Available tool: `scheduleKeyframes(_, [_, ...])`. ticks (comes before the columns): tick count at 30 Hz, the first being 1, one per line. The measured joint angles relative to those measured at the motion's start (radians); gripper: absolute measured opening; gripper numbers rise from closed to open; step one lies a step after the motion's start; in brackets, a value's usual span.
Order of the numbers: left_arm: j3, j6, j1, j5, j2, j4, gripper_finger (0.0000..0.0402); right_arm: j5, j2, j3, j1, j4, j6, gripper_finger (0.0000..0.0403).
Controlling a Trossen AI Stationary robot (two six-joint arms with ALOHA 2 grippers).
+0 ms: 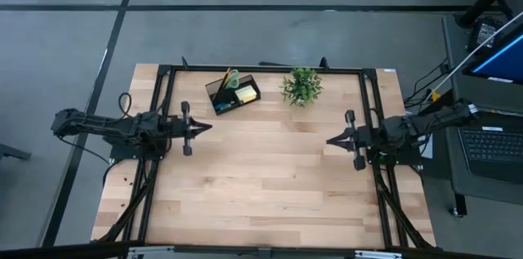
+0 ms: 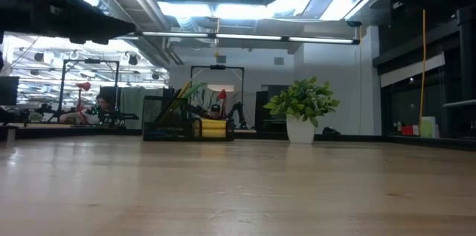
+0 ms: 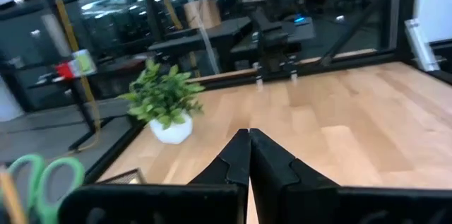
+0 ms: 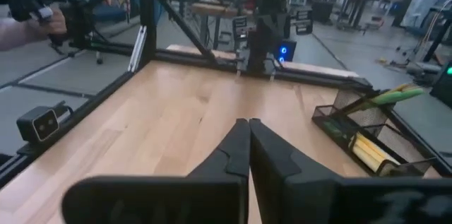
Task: Pick and place office supplies into organizer
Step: Return to Home Position
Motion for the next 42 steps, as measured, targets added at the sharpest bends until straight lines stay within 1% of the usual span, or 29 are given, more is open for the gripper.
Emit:
scheduleKeyframes(2, [0.0, 0.001, 0.039, 0.072, -0.017, -0.007, 0.0002, 0.001, -0.05, -0.004, 0.0, -0.024, 0.0, 0.0012])
scheduleKeyframes(5, [-0.003, -0.022, 0.098, 0.142, -0.029, -0.02, 0.0001, 0.002, -0.127, -0.004, 0.0, -0.072, 0.002, 0.0012])
scheduleKeyframes(7, [-0.016, -0.03, 0.131, 0.167, -0.031, -0.012, 0.0001, 0.002, -0.173, -0.004, 0.0, -0.114, 0.002, 0.0012])
scheduleKeyframes(11, [-0.044, -0.073, 0.172, 0.181, -0.031, -0.019, 0.0002, 0.003, -0.271, -0.004, 0.0, -0.177, 0.001, 0.0012])
scheduleKeyframes(13, [-0.043, -0.095, 0.183, 0.218, -0.03, -0.034, 0.0001, 0.003, -0.317, -0.01, 0.0, -0.206, 0.004, 0.0012])
scheduleKeyframes(16, [-0.043, -0.107, 0.192, 0.279, -0.03, -0.031, 0.0002, 0.003, -0.394, -0.053, 0.0, -0.199, 0.003, 0.0012])
scheduleKeyframes(17, [-0.043, -0.108, 0.192, 0.289, -0.03, -0.023, 0.0002, 0.004, -0.409, -0.073, 0.0, -0.191, 0.003, 0.0012])
scheduleKeyframes(21, [-0.043, -0.112, 0.192, 0.329, -0.03, -0.016, 0.0001, 0.008, -0.399, -0.134, -0.003, -0.136, 0.003, 0.0012])
scheduleKeyframes(24, [-0.043, -0.144, 0.192, 0.327, -0.028, -0.016, 0.0002, 0.006, -0.405, -0.192, -0.006, -0.055, 0.019, 0.0012])
scheduleKeyframes(26, [-0.043, -0.177, 0.192, 0.304, -0.026, -0.021, 0.0004, 0.011, -0.405, -0.218, -0.005, 0.017, -0.005, 0.0012])
scheduleKeyframes(28, [-0.043, -0.221, 0.192, 0.279, -0.026, -0.019, 0.0005, 0.04, -0.405, -0.229, -0.005, 0.055, -0.025, 0.0012])
scheduleKeyframes(30, [-0.043, -0.253, 0.192, 0.265, -0.025, -0.02, 0.0005, 0.071, -0.405, -0.233, -0.005, 0.052, -0.025, 0.0012])
scheduleKeyframes(38, [-0.043, -0.265, 0.192, 0.263, -0.025, -0.02, 0.0003, 0.073, -0.405, -0.233, -0.006, -0.034, 0.008, 0.0012])
scheduleKeyframes(40, [-0.043, -0.265, 0.192, 0.263, -0.025, -0.02, 0.0006, 0.065, -0.405, -0.233, -0.006, -0.039, 0.024, 0.0012])
scheduleKeyframes(42, [-0.043, -0.265, 0.192, 0.263, -0.025, -0.02, 0.0008, 0.024, -0.405, -0.233, -0.006, -0.033, 0.018, 0.0012])
